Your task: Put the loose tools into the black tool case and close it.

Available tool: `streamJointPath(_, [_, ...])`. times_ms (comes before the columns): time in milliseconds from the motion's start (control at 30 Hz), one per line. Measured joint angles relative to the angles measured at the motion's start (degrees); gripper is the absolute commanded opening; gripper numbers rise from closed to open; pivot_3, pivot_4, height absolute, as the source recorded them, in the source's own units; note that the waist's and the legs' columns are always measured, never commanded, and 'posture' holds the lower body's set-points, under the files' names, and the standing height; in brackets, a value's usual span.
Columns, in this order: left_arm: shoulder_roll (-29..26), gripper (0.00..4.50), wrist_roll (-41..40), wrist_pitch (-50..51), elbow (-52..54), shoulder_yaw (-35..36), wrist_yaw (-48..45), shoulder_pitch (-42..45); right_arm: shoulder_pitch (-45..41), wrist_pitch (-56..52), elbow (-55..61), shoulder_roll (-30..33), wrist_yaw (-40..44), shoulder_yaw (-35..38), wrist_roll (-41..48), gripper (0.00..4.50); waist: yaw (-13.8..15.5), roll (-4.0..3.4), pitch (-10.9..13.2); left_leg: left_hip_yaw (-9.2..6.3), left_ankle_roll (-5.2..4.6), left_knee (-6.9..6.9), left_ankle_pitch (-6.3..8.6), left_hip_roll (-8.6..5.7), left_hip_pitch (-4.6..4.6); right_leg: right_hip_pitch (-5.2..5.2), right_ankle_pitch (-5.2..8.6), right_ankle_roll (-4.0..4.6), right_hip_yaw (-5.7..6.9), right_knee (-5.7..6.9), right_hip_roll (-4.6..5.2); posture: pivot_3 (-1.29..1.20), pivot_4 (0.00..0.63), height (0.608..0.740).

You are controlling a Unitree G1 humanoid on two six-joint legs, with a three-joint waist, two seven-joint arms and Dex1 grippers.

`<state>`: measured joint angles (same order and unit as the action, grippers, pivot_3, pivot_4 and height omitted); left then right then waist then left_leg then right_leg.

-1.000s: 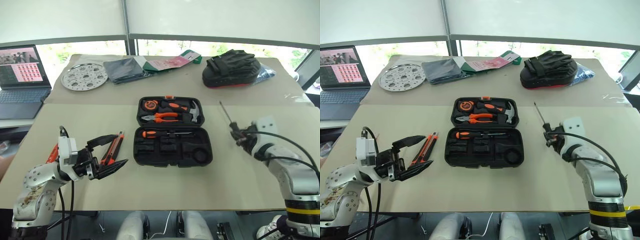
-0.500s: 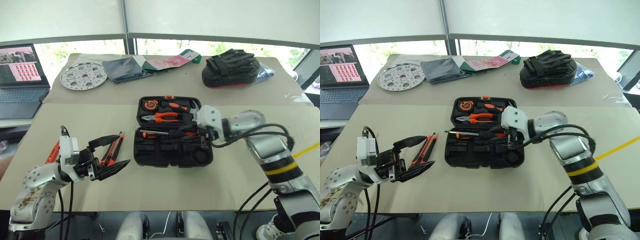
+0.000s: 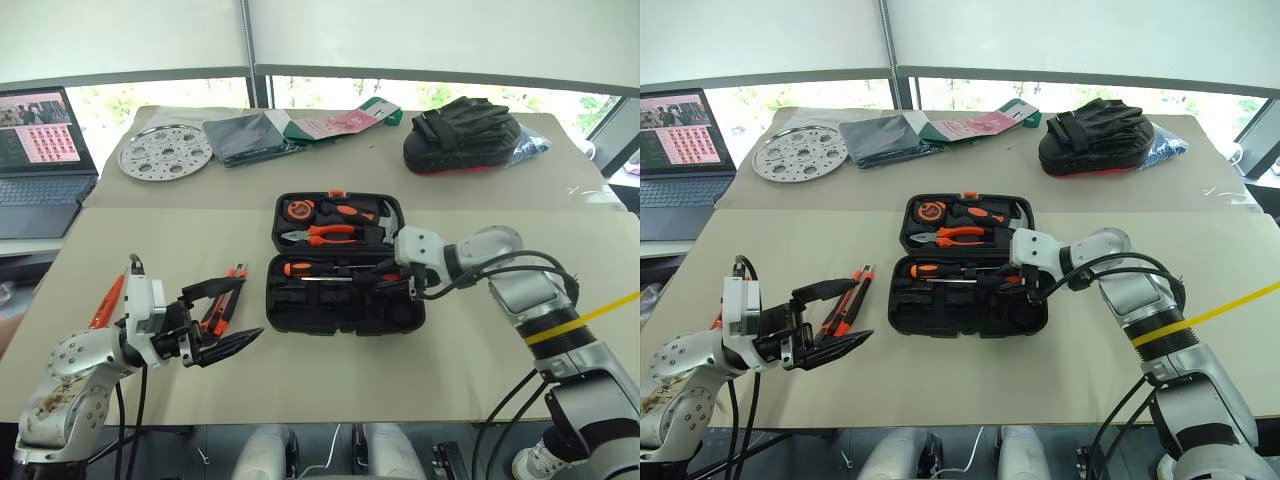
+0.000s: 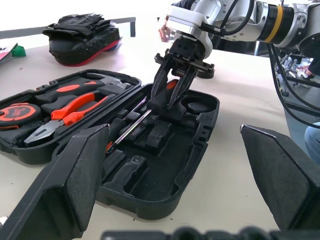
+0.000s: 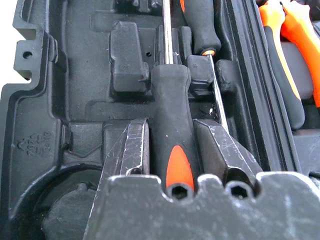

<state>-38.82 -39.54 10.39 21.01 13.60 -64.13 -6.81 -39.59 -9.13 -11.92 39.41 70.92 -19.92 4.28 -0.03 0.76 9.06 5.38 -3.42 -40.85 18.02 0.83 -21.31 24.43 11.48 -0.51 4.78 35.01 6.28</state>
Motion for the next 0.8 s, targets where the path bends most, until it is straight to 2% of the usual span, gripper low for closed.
streamJointPath(467, [-0.1, 4.5, 0.5, -0.3, 0.6, 0.1, -0.6, -1.5, -3.7, 0.0, -5.7, -2.2, 2.1, -0.1, -1.5, 1.04, 0.0, 0.0, 0.0, -0.01, 0.0, 0.0, 0.0, -0.01, 0.06, -0.05, 0.0, 0.0, 0.0, 0.01, 0.04, 0.0, 0.15, 0.74])
streamJointPath(533, [0.0, 4.5, 0.8, -0.4, 0.6, 0.1, -0.7, -1.9, -3.9, 0.3, -5.8, -2.2, 3.0, -0.1, -1.8, 2.05, 0.0, 0.0, 0.0, -0.02, 0.0, 0.0, 0.0, -0.01, 0.06, -0.05, 0.0, 0.0, 0.01, 0.01, 0.04, 0.0, 0.15, 0.74])
streamJointPath(600, [0.0, 4.5, 1.1, -0.6, 0.6, 0.1, -0.7, -2.1, -3.9, 0.3, -5.8, -2.1, 4.1, -0.1, -1.9, 2.56, 0.0, 0.0, 0.0, -0.02, 0.0, 0.0, 0.0, -0.01, 0.06, -0.06, 0.0, 0.0, 0.02, 0.0, 0.04, 0.0, 0.15, 0.74])
streamJointPath(700, [0.2, 4.5, 1.2, -1.1, 0.6, 0.1, -0.9, -2.1, -4.1, 0.5, -6.0, -2.1, 4.3, 0.2, -1.9, 3.65, 0.0, 0.0, 0.0, -0.02, 0.0, 0.0, 0.0, -0.01, 0.06, -0.06, 0.0, 0.0, 0.02, 0.01, 0.05, 0.0, 0.15, 0.74])
streamJointPath(733, [0.2, 4.5, 1.2, -1.4, 0.6, 0.1, -0.9, -2.0, -4.2, 0.9, -6.4, -2.2, 4.1, 0.4, -1.9, 3.92, 0.0, 0.0, 0.0, -0.02, 0.0, 0.0, 0.0, -0.01, 0.06, -0.05, 0.0, 0.0, 0.02, 0.01, 0.05, 0.0, 0.15, 0.74])
streamJointPath(800, [0.3, 4.5, 1.2, -1.7, 0.5, 0.1, -1.0, -2.0, -4.5, 2.4, -7.6, -2.3, 3.8, 1.0, -1.6, 3.92, 0.0, -0.01, 0.0, -0.02, 0.0, 0.0, 0.0, -0.01, 0.05, -0.05, 0.0, 0.01, 0.02, 0.01, 0.05, 0.0, 0.15, 0.74])
